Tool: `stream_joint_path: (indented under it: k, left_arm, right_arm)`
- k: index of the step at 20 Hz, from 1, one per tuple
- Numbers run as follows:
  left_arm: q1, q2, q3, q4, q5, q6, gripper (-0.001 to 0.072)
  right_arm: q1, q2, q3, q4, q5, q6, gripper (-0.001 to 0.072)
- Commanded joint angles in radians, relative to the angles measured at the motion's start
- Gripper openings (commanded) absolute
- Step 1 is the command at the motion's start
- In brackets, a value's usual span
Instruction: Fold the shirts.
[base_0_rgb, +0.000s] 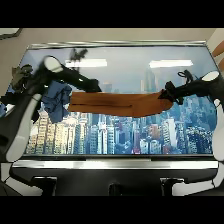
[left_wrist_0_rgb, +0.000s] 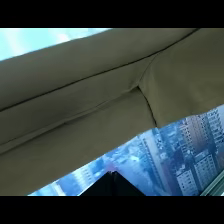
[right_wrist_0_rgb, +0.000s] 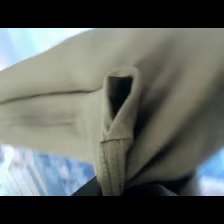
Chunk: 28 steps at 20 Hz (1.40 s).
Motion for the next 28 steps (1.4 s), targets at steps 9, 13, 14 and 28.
stream_joint_path:
  k: [9,13,14,28]
  left_arm:
    - [-0.257,-0.328,-0.001,-0.391,0.148,-0.094,0.0028]
    - [-0.393,-0.352,-0.001,-0.41,0.154,-0.104,0.0028]
    - [-0.419,-0.354,-0.001,-0.431,0.192,-0.122,0.0028]
    - [0.175,0.201,-0.001,0.159,0.083,-0.101,0.0027]
  right_arm:
    - [0.134,0.485,0.001,-0.162,0.239,0.202,0.0037]
    - [0.134,0.53,0.001,-0.164,0.292,0.219,0.0038]
    - [0.134,0.534,0.001,-0.165,0.296,0.219,0.0038]
    - [0.43,0.134,0.0,0.054,-0.117,0.232,0.0038]
